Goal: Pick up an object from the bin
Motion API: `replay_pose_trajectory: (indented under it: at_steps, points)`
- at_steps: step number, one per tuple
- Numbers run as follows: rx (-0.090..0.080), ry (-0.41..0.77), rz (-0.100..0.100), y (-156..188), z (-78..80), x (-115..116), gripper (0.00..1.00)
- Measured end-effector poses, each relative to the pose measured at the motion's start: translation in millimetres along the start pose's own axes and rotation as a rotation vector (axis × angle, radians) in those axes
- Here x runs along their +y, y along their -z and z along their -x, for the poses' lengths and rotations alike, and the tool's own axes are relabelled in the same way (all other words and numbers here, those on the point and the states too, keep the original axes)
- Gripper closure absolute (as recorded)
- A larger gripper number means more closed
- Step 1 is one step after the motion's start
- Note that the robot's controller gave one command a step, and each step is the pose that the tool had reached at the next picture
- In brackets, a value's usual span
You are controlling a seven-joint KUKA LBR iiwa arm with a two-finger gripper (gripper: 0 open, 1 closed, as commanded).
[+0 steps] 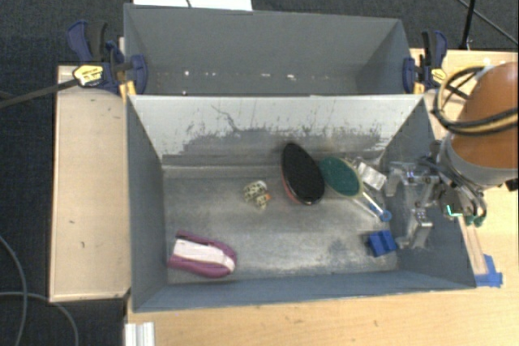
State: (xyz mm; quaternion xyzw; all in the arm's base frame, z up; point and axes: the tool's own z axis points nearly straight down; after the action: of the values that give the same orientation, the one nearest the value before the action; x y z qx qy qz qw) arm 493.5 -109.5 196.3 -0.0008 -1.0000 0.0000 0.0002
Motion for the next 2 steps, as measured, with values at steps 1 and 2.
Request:
replay_pose_trajectory:
  at_steps: [1, 2]
  points:
    - [-0.001, 0.126, 0.0, -128.7, -2.9, -25.8, 0.0]
    - [-0.004, 0.131, -0.001, -125.3, -1.8, -25.4, 1.0]
